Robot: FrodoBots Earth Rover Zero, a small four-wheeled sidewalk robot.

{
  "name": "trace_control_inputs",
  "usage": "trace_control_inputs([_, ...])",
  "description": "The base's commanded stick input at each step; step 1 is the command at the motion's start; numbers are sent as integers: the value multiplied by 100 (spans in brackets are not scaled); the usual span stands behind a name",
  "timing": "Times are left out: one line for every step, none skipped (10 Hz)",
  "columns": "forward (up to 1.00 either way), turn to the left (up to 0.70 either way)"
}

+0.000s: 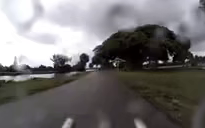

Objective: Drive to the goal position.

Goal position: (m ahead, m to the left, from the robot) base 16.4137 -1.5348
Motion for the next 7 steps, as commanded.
trace_control_inputs([100, 0])
trace_control_inputs([100, 0])
trace_control_inputs([100, 0])
trace_control_inputs([100, 0])
trace_control_inputs([100, 0])
trace_control_inputs([100, 0])
trace_control_inputs([100, 0])
